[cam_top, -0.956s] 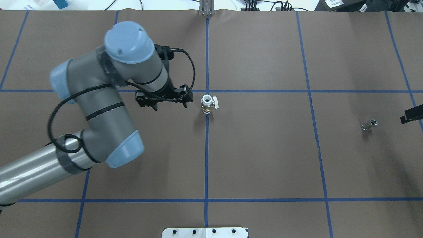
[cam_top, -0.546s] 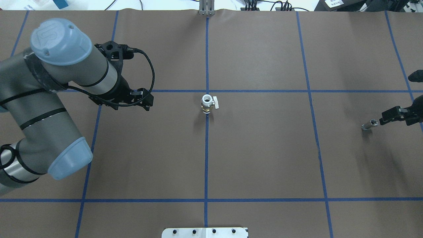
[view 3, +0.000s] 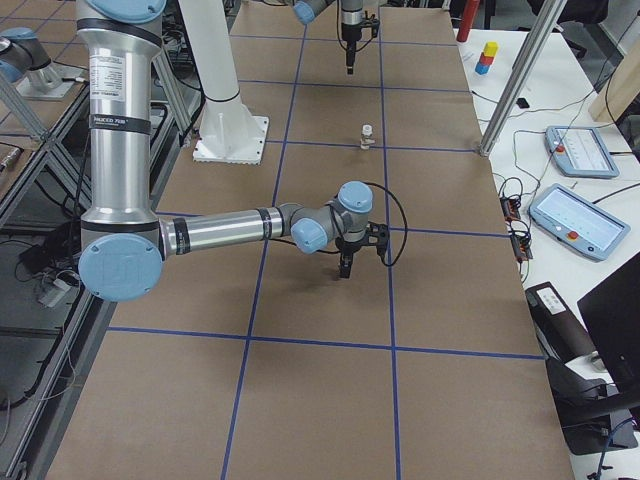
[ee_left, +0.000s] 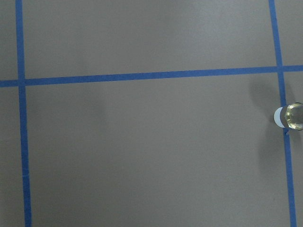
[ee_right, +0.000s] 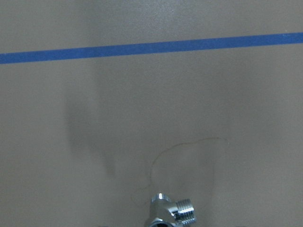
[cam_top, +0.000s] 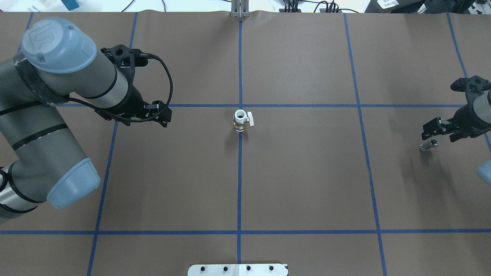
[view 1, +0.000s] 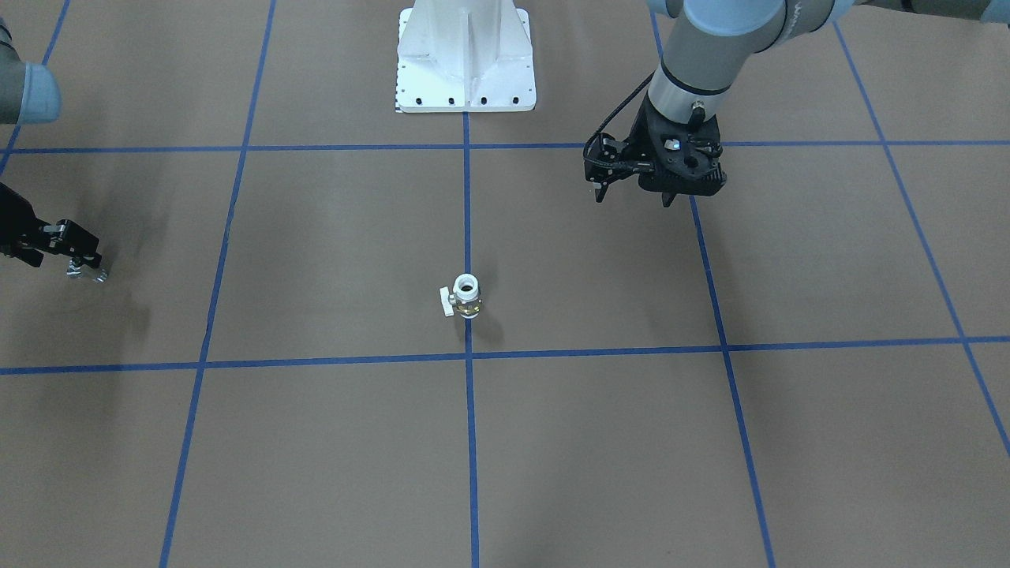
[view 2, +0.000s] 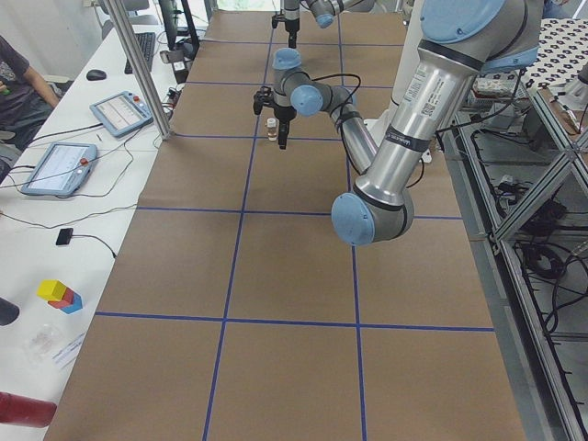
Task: Assemble PPR valve and pipe with both arms
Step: 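Withdraw the left gripper while the right gripper grasps the chrome elbow fitting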
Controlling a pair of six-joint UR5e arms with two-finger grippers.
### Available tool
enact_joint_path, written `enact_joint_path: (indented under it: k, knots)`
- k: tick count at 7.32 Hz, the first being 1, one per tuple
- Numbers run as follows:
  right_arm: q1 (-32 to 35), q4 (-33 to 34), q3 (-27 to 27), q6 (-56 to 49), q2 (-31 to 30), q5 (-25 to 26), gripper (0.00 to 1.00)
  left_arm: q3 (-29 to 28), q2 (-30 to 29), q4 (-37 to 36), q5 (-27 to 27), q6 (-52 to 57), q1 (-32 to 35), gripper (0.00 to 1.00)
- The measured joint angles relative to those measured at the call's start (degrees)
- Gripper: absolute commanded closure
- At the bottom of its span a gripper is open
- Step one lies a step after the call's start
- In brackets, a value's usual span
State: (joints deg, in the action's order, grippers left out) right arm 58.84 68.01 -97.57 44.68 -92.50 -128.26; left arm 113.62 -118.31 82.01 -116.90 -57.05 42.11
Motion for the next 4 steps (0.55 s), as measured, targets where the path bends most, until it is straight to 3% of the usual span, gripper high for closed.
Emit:
enact_joint_path:
  k: [2, 4]
  knots:
    - [-0.4, 0.0, 0.5, 0.2, 0.1, 0.0, 0.19, 0.0, 0.0, 0.0, 0.0, 0.0, 0.1, 0.00]
    - [-0.7, 0.0, 0.7, 0.3, 0.1, -0.1, 0.19, -0.1, 0.0, 0.0, 0.1, 0.0, 0.1, 0.00]
